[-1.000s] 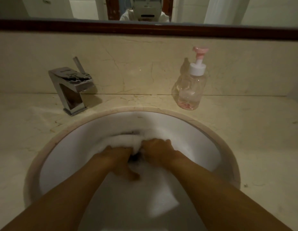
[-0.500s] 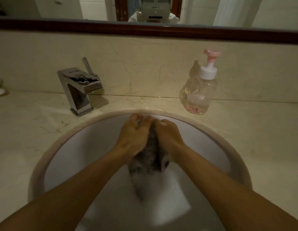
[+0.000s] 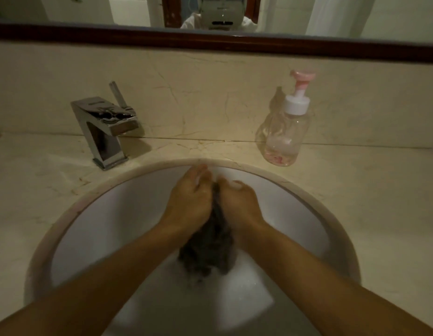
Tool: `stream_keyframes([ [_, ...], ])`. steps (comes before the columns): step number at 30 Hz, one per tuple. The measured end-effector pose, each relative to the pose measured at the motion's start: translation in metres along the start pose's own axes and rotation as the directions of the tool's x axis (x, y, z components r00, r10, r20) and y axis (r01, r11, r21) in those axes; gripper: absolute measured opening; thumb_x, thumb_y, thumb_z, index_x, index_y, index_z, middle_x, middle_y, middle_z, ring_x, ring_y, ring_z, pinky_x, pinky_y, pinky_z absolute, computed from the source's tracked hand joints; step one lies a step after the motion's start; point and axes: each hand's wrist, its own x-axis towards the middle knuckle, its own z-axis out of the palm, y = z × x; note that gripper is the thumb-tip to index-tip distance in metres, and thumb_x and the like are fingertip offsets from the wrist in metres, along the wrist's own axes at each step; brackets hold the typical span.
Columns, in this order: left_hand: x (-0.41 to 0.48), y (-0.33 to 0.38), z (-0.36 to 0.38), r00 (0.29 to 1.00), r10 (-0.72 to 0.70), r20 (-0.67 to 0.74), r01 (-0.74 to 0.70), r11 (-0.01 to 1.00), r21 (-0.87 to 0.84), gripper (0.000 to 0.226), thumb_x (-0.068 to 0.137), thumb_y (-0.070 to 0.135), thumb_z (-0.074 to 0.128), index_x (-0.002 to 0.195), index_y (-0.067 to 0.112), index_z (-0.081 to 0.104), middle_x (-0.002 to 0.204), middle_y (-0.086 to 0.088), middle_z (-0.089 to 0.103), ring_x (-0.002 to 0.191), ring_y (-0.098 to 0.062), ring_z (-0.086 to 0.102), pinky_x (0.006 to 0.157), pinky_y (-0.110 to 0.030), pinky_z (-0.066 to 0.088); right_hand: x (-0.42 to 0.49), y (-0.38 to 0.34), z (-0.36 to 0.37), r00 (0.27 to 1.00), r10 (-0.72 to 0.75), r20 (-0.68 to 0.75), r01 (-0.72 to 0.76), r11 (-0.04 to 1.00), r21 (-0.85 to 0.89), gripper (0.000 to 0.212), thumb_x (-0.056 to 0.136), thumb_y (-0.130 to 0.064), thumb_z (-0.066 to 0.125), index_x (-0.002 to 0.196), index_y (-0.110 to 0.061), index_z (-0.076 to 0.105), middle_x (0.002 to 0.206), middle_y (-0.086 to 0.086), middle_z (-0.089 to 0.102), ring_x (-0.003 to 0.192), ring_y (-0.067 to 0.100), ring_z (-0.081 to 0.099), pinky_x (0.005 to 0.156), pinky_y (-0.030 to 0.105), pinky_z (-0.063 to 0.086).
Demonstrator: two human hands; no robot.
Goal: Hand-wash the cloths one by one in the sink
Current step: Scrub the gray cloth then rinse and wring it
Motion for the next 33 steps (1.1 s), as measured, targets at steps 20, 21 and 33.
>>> stream_keyframes([
  [20, -0.002, 0.008, -0.011, 0.999, -0.043, 0.01, 0.043, 0.999, 0.015, 0.049, 0.106, 0.039, 0.041, 0.154, 0.027, 0.034, 0.158, 0.002, 0.037, 0.139, -0.01, 0.036, 0.102, -0.019, 0.025, 0.001, 0.001, 0.005, 0.997, -0.072, 0.04, 0.07, 0.996, 0.064, 0.028, 0.104, -0.038, 0.055, 0.098, -0.017, 0.072, 0.088, 0.001, 0.074, 0.084, 0.017, 0.071, 0.063, 0.019, 0.054],
  [21, -0.009, 0.012, -0.002, 0.997, -0.019, 0.078, 0.019, 1.0, 0.006, 0.051, 0.106, 0.04, 0.039, 0.155, 0.028, 0.031, 0.158, 0.003, 0.036, 0.138, -0.008, 0.037, 0.105, -0.02, 0.028, 0.01, -0.001, -0.003, 0.998, -0.055, 0.013, 0.055, 0.997, 0.051, 0.029, 0.103, -0.038, 0.056, 0.098, -0.014, 0.072, 0.088, 0.005, 0.074, 0.084, 0.021, 0.071, 0.066, 0.024, 0.054],
  [33, -0.005, 0.002, -0.007, 0.989, -0.121, 0.084, 0.129, 0.986, -0.102, 0.02, 0.107, 0.035, 0.042, 0.112, 0.032, 0.06, 0.113, 0.006, 0.064, 0.1, -0.007, 0.062, 0.087, -0.025, 0.051, 0.001, -0.003, 0.001, 0.998, -0.023, 0.055, 0.013, 0.986, 0.167, 0.035, 0.101, -0.037, 0.061, 0.122, -0.01, 0.067, 0.113, 0.007, 0.071, 0.093, 0.007, 0.069, 0.073, 0.02, 0.055],
])
